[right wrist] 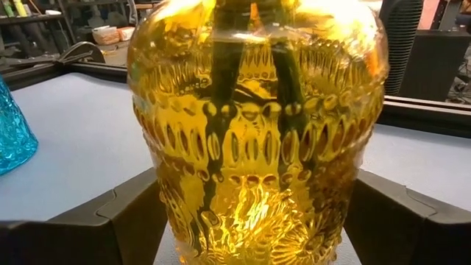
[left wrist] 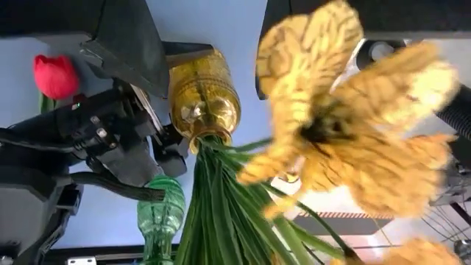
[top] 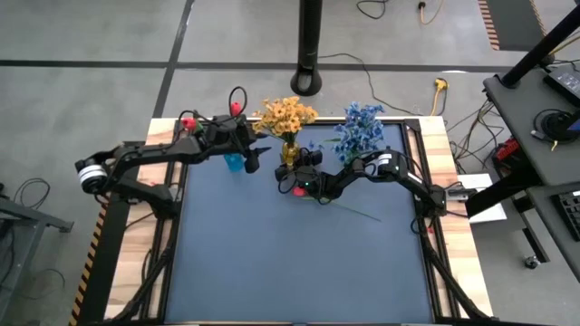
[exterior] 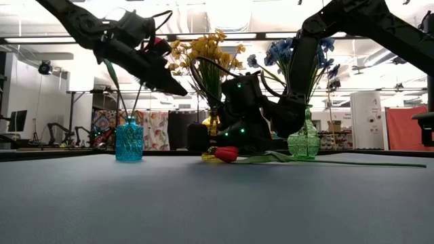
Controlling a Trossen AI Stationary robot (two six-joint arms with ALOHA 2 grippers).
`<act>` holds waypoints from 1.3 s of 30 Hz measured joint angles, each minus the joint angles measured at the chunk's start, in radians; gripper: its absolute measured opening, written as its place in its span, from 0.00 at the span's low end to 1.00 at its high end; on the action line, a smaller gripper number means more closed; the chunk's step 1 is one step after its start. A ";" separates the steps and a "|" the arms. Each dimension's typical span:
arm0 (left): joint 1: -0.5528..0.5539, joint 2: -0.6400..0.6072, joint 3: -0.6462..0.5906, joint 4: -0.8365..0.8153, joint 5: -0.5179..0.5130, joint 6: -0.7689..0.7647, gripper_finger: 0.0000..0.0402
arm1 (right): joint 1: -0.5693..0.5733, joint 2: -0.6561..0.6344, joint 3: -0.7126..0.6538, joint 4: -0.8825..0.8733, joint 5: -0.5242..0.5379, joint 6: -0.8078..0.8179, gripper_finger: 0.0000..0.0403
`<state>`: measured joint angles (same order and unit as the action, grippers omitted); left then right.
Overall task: Sort flowers into vase by color
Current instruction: Put the bottom red tulip into the blue vase
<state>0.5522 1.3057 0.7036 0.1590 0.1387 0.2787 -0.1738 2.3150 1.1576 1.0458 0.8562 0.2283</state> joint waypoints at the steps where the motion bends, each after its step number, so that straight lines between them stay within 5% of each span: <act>1: 0.000 -0.006 0.000 -0.002 0.000 0.000 0.46 | 0.000 0.000 0.000 0.000 0.002 0.000 0.84; 39: -0.068 -0.205 0.001 -0.163 0.001 -0.065 0.46 | 0.064 -0.114 0.000 -0.181 0.097 -0.119 0.88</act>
<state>0.4847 1.1006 0.7044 -0.0042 0.1393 0.2135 -0.1100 2.2005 1.1576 0.8644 0.9528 0.1091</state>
